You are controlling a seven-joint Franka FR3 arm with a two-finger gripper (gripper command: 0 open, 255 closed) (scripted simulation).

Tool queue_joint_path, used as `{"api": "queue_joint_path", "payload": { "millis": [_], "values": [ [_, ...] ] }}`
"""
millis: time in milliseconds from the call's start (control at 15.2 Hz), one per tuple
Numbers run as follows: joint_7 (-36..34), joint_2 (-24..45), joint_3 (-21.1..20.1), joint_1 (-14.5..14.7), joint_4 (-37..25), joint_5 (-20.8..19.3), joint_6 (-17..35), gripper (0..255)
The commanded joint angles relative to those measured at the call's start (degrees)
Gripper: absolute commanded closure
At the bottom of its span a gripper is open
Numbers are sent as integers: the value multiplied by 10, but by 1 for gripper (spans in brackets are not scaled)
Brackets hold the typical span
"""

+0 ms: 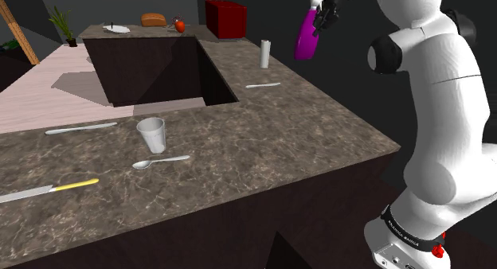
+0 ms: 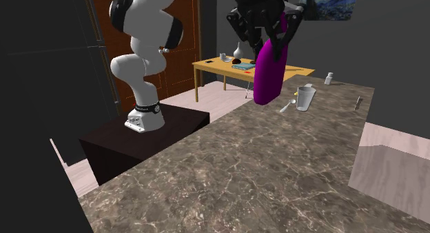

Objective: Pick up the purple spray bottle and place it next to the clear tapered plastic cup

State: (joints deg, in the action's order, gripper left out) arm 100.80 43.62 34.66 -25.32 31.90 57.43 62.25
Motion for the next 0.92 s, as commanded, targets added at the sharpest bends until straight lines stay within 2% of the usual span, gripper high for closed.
{"api": "queue_joint_path", "payload": {
  "millis": [0,132,330,594,858],
  "values": [
    [18,-49,32,53,87,-26,22,255],
    [33,-115,50,130,204,-68,67,255],
    [26,-185,63,216,315,-110,122,255],
    [-6,-261,65,307,420,-157,188,255],
    [-51,-325,54,379,498,-197,248,255]
  ]
}}
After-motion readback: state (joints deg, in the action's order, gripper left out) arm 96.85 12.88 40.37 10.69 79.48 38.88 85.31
